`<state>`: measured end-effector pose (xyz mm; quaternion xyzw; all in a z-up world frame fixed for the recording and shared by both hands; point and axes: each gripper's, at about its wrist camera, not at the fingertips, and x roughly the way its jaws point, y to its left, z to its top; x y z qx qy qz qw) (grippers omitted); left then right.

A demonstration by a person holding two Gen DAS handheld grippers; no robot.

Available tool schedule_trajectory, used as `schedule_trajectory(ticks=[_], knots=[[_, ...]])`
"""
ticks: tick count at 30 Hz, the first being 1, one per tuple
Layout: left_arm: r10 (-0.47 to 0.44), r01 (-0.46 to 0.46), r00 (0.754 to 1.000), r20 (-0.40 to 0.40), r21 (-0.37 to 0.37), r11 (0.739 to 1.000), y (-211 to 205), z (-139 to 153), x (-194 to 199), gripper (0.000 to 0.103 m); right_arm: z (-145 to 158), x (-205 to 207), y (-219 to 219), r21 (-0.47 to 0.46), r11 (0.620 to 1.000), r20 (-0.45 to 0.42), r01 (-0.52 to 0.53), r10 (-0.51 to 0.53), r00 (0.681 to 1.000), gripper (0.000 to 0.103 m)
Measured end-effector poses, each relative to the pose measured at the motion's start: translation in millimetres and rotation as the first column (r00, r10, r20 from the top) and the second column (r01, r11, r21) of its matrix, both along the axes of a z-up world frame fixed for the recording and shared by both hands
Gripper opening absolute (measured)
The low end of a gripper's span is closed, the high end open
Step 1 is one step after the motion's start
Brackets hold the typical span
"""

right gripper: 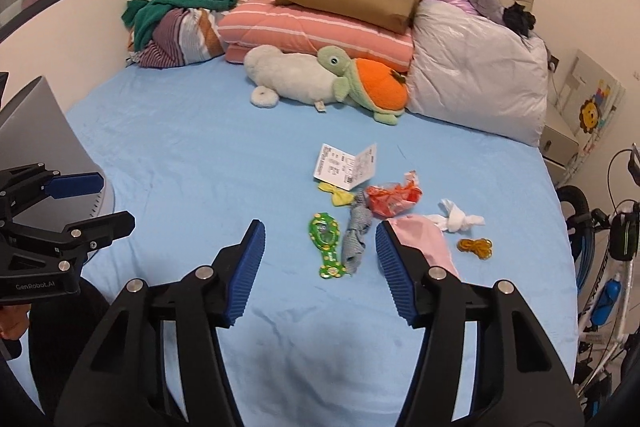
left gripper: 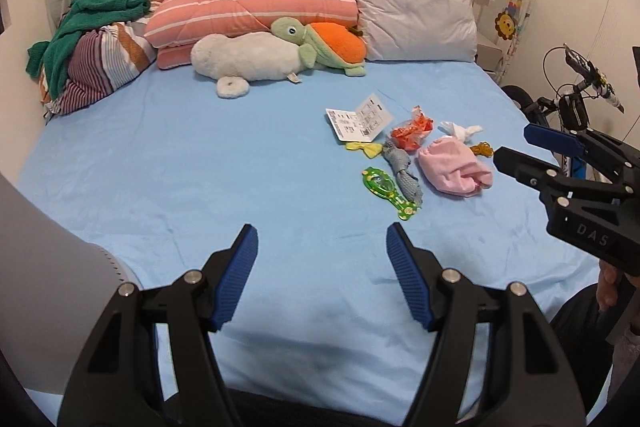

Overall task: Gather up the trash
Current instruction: 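Move both open tools back over the remaining bed items, then grasp the green toy with the left tool while the right tool grasps the pink cloth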

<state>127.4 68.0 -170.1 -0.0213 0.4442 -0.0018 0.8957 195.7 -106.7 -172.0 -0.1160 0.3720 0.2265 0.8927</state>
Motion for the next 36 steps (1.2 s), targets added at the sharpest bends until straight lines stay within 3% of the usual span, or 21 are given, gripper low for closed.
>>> schedule_trajectory(ticks=[14, 20, 31, 36], knots=[[-0.08, 0.076, 0.991, -0.107, -0.034, 0.997, -60, -68, 93, 0.067, -76, 78, -66, -0.016, 0.983, -0.063, 0.185, -0.186, 0.981, 0.056], [-0.079, 0.076, 0.984, -0.157, -0.03, 0.997, -70, -100, 127, 0.067, -117, 105, -67, -0.049, 0.979, -0.111, 0.196, -0.2, 0.973, 0.057], [-0.053, 0.046, 0.959, -0.279, -0.03, 0.998, -77, -176, 176, 0.066, -164, 136, -63, -0.101, 0.978, -0.159, 0.184, -0.199, 0.967, 0.06], [-0.063, 0.059, 0.961, -0.268, -0.025, 0.998, -82, -189, 188, 0.066, -179, 145, -63, -0.101, 0.978, -0.188, 0.184, -0.201, 0.961, 0.06]])
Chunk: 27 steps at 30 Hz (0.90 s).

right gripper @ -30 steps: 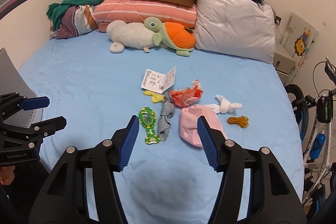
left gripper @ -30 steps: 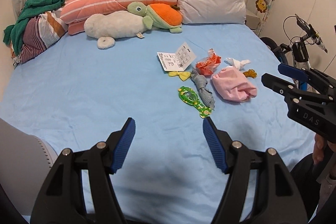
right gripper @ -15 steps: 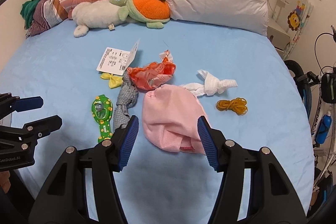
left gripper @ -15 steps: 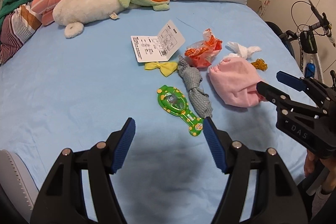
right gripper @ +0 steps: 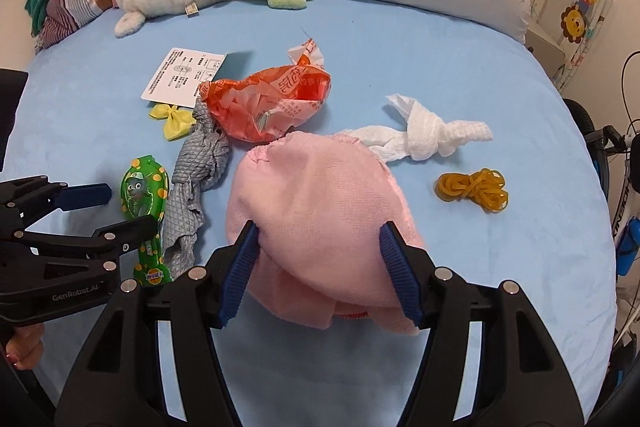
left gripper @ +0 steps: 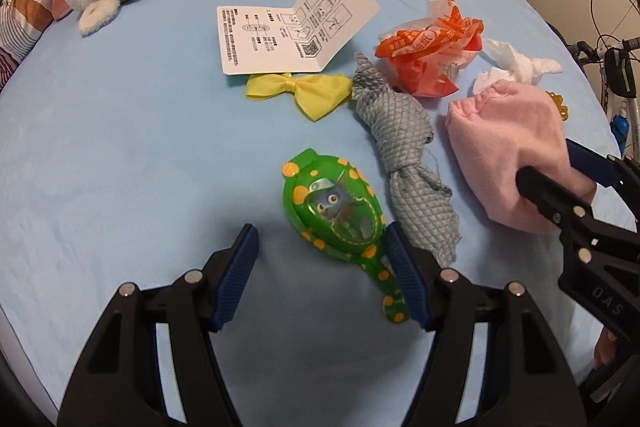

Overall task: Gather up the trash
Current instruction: 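Grasp the green toy with the left tool while the right tool grasps the pink cloth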

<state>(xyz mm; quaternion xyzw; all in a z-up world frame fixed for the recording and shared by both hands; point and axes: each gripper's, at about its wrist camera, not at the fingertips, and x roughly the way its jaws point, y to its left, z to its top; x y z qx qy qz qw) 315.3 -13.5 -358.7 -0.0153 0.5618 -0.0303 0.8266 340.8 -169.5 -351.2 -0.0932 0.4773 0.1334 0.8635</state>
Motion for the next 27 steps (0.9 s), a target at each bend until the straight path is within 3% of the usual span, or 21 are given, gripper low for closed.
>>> schedule_trajectory(ticks=[3, 5, 7, 10, 14, 20, 27], knots=[[-0.007, 0.006, 1.0, 0.014, 0.029, 1.0, -6, -2, 3, 0.066, -4, 2, 2, -0.003, 1.0, -0.009, -0.015, 0.015, 1.0, 0.059], [-0.01, 0.008, 0.999, 0.03, 0.064, 0.998, -12, -4, 4, 0.066, -5, 3, 4, 0.002, 1.0, -0.02, -0.026, 0.026, 0.999, 0.047], [-0.006, 0.003, 0.999, 0.044, 0.079, 0.997, -15, -5, 3, 0.063, -6, 4, 4, 0.011, 0.999, -0.028, -0.033, 0.033, 0.999, 0.041], [0.003, -0.008, 0.998, 0.061, 0.075, 0.997, -14, -4, 3, 0.054, -4, 3, 4, 0.022, 0.999, -0.03, -0.037, 0.037, 0.999, 0.035], [0.001, -0.006, 0.997, 0.076, 0.075, 0.997, -14, -3, 0, 0.053, 0, 3, -1, 0.048, 0.998, -0.032, -0.029, 0.031, 0.999, 0.025], [0.019, -0.021, 0.997, 0.075, 0.034, 0.999, -7, 1, -2, 0.041, 6, 2, -8, 0.102, 0.994, -0.038, -0.026, 0.03, 0.999, 0.011], [0.025, -0.027, 0.996, 0.084, 0.03, 0.999, -5, 5, -6, 0.038, 12, -2, -10, 0.133, 0.99, -0.029, -0.045, 0.049, 0.998, 0.005]])
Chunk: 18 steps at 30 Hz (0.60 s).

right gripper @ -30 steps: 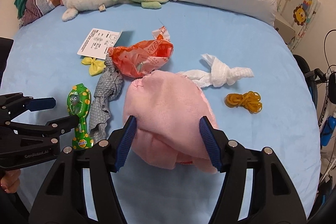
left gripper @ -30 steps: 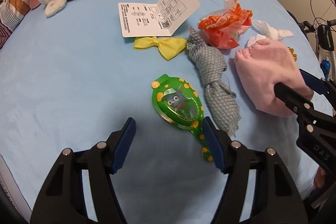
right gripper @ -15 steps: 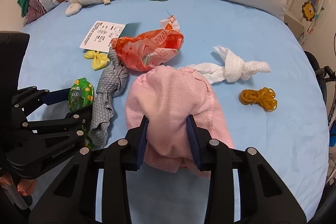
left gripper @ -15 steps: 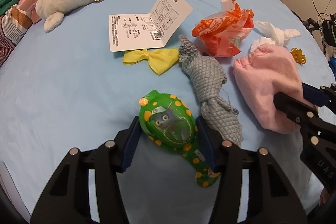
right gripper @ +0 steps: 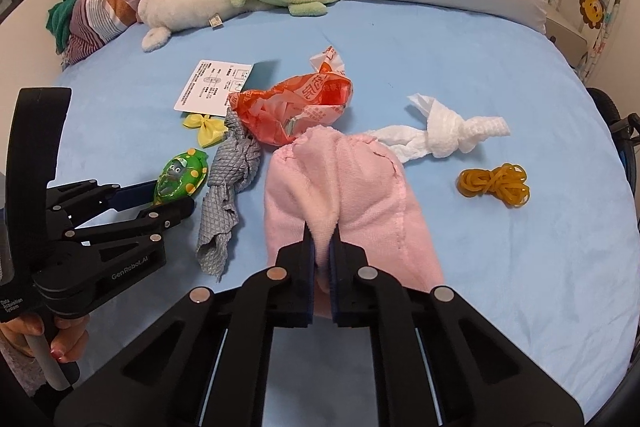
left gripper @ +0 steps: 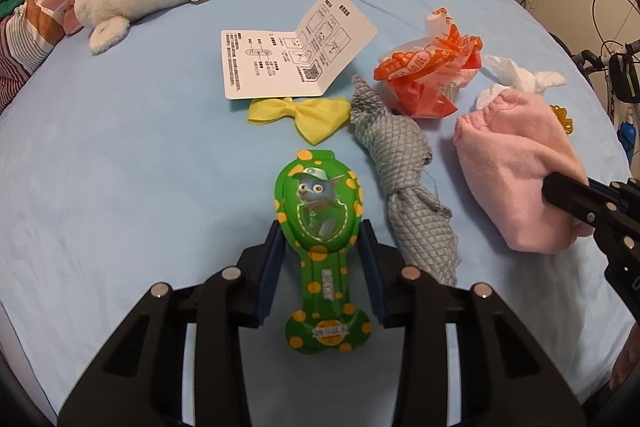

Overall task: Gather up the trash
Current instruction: 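Grasp the green toy with the left tool while the right tool grasps the pink cloth, then carry green toy and pink cloth to the grey bin and open both tools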

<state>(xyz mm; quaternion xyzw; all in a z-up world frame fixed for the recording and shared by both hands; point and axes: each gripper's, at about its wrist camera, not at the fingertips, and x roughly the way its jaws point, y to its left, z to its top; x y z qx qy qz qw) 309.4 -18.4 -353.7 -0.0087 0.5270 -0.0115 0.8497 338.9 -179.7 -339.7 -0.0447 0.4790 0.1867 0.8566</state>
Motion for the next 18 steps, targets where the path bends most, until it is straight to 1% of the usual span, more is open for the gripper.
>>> schedule_trajectory(ticks=[5, 9, 10, 12, 18], knots=[[-0.008, 0.008, 0.999, 0.031, 0.002, 1.0, -1, 10, -3, 0.037, 8, -4, -2, 0.012, 1.0, 0.026, 0.006, -0.007, 1.0, 0.004], [-0.001, 0.001, 0.998, 0.06, 0.0, 1.0, 2, 25, -12, 0.037, 17, -9, -5, 0.029, 1.0, 0.052, 0.013, -0.014, 0.999, 0.004], [0.001, -0.001, 0.998, 0.065, -0.002, 1.0, 2, 29, -16, 0.035, 20, -11, -5, 0.032, 0.999, 0.06, 0.014, -0.015, 0.998, 0.004], [0.002, -0.001, 0.997, 0.073, -0.006, 1.0, 4, 37, -24, 0.028, 27, -15, -6, 0.039, 0.999, 0.078, 0.016, -0.019, 0.997, 0.004], [0.001, -0.003, 0.992, 0.126, 0.017, 1.0, 3, 62, -48, 0.027, 51, -37, -10, 0.067, 0.998, 0.126, 0.016, -0.024, 0.992, 0.004]])
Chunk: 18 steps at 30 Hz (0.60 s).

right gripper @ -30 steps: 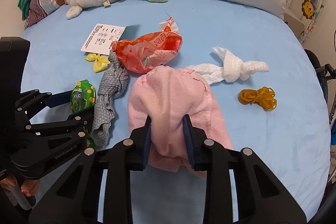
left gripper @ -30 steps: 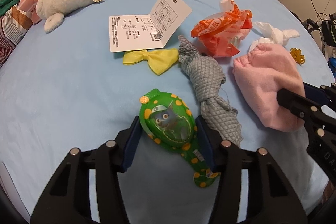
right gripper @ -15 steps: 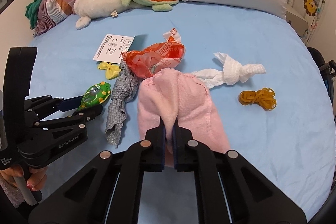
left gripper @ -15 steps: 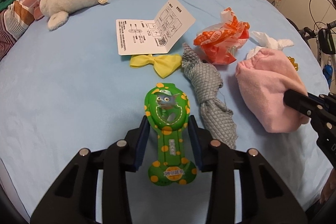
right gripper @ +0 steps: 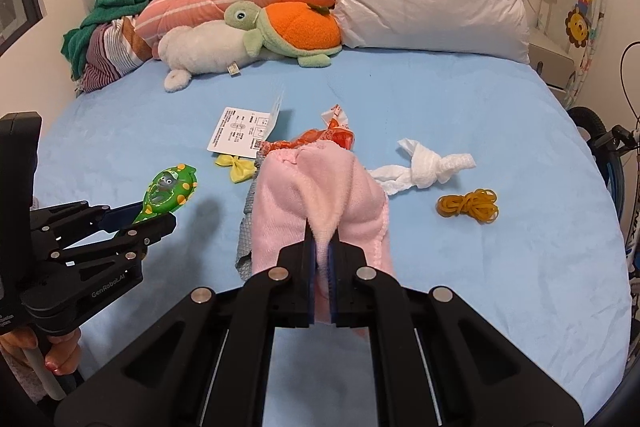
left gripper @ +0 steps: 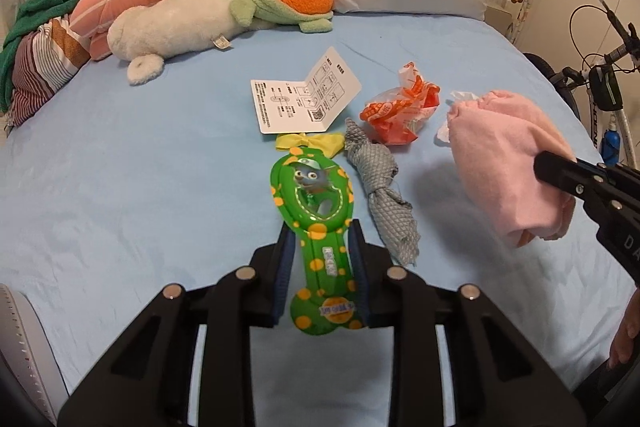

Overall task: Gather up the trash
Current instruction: 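Carry green toy and pink cloth to the grey bin and open both tools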

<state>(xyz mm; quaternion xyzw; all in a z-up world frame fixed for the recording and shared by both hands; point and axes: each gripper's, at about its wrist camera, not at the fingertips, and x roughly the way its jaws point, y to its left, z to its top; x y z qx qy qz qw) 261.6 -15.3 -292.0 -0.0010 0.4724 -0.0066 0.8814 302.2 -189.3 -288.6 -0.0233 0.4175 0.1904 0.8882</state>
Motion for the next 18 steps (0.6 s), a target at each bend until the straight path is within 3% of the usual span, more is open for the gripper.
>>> schedule_trajectory(ticks=[9, 18], knots=[[0.0, 0.001, 0.999, 0.044, -0.039, 0.999, 0, 28, -39, 0.027, 29, -36, -1, 0.034, 0.999, 0.051, -0.008, 0.006, 0.999, 0.004], [0.043, -0.038, 0.994, 0.099, -0.053, 0.998, 36, 66, -94, 0.027, 51, -82, 24, 0.048, 0.995, 0.095, -0.083, 0.078, 0.992, 0.004]])
